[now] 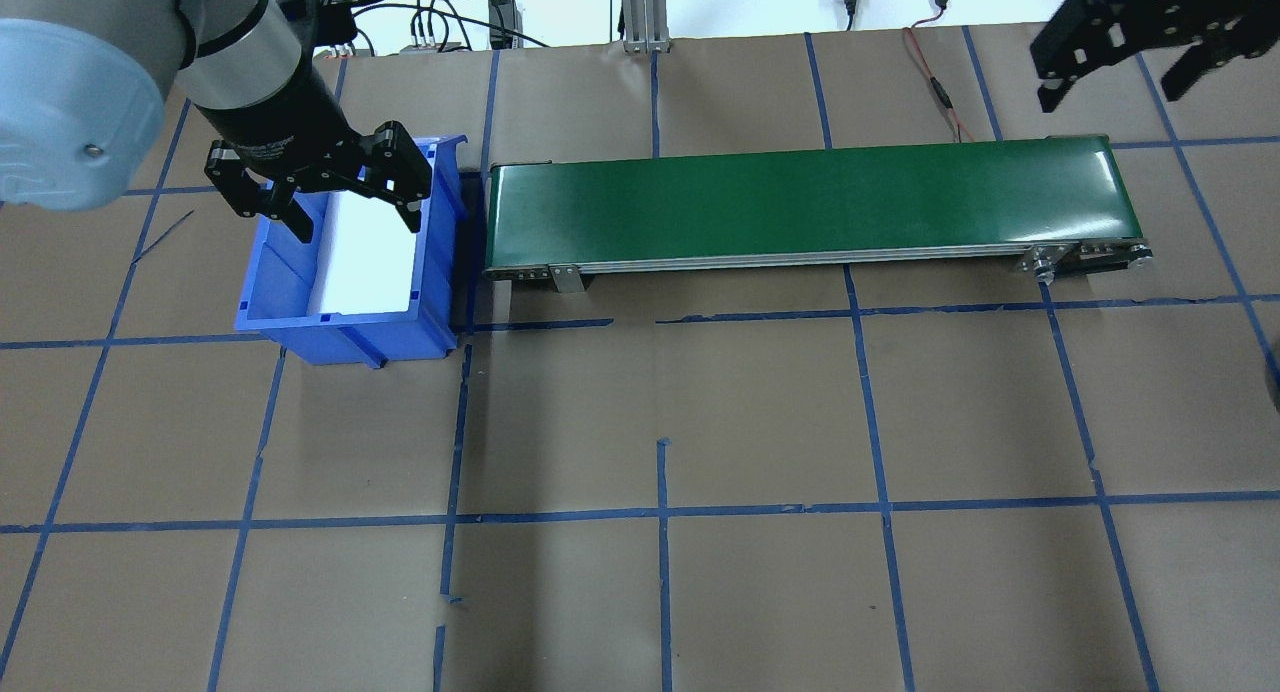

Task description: Move block left to right into plate

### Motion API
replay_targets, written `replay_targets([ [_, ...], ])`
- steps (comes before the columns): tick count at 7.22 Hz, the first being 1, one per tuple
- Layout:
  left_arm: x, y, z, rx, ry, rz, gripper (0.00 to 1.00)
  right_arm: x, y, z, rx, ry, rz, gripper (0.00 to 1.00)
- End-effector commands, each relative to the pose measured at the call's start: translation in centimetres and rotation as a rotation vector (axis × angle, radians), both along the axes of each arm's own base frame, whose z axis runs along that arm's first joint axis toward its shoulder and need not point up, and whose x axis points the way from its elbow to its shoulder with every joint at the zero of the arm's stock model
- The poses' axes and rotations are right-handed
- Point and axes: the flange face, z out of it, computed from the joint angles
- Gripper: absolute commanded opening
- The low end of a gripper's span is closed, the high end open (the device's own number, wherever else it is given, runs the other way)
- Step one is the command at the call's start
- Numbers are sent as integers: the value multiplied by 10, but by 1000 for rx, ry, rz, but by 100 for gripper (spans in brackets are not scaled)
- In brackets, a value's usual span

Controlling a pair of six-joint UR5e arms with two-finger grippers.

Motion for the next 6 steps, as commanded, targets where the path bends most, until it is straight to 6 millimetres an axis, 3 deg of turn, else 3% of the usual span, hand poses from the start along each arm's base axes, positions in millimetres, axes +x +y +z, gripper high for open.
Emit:
replay_targets([
  [1, 0, 1, 0, 1, 1, 0, 100, 79, -2, -19, 19, -25, -21, 100],
  [6, 0, 1, 0, 1, -1, -2, 100, 85, -5, -31, 40, -98, -75, 100],
])
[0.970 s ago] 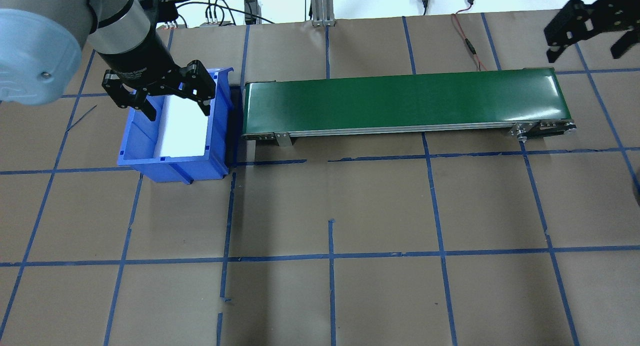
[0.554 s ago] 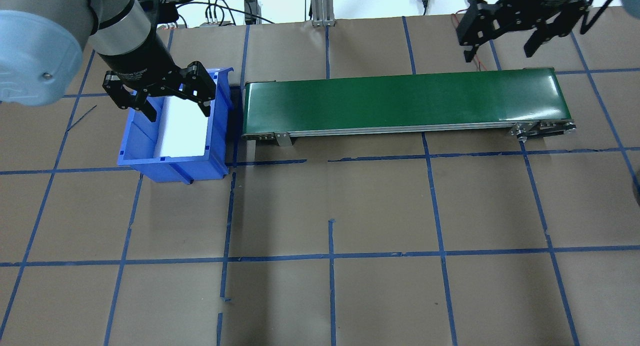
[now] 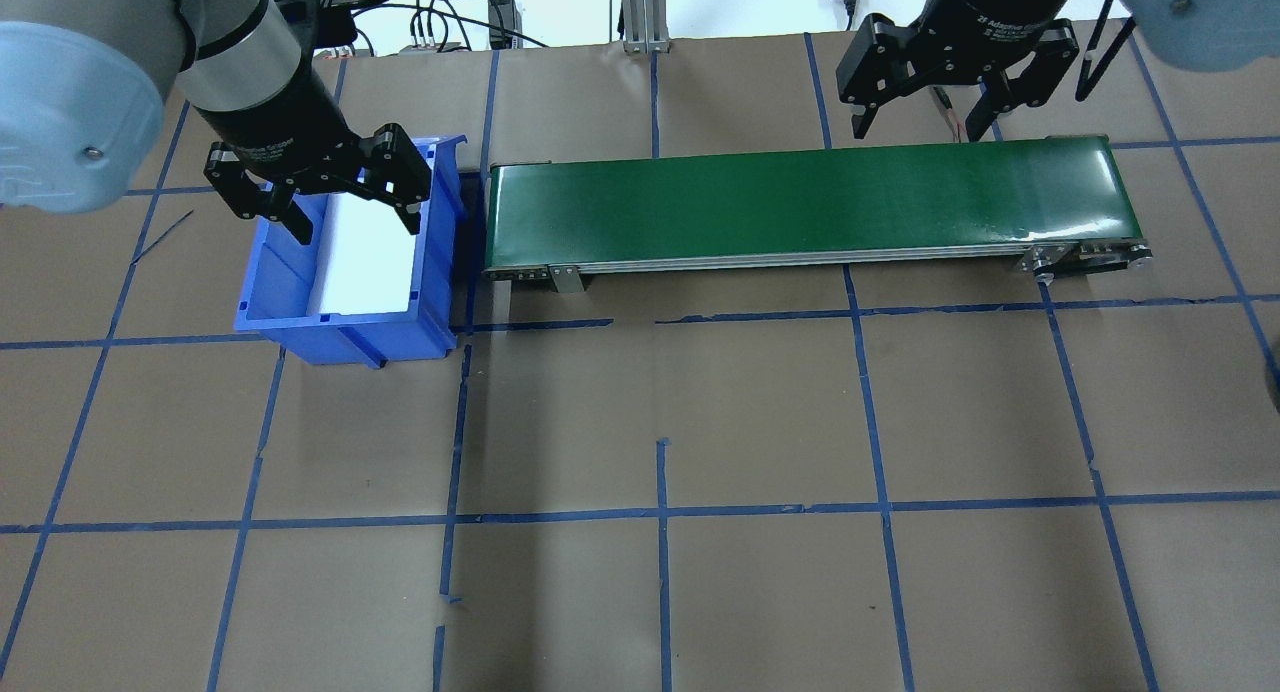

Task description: Move block left to right into plate

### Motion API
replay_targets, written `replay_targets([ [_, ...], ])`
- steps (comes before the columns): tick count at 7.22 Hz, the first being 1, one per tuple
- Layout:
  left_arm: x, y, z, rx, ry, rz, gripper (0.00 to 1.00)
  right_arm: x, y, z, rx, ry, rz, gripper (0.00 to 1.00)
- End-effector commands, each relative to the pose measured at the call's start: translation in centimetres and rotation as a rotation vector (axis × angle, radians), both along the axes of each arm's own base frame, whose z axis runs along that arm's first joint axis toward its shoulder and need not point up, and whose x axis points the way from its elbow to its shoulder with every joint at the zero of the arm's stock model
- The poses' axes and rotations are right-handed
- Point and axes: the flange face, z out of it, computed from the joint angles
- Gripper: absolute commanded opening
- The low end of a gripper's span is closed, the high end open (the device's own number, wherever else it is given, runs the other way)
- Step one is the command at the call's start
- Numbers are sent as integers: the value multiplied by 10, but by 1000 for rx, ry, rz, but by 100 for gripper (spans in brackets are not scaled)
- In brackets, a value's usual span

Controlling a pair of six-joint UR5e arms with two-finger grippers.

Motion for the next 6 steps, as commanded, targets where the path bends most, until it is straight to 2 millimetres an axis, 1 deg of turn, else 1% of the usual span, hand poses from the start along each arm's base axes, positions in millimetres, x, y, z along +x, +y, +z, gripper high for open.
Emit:
replay_targets([
  [1, 0, 0, 0, 0, 3, 0, 100, 0, 0, 0, -1, 6, -1, 100],
  [6, 0, 1, -5, 9, 5, 0, 100, 0, -1, -3, -4, -1, -2, 100],
])
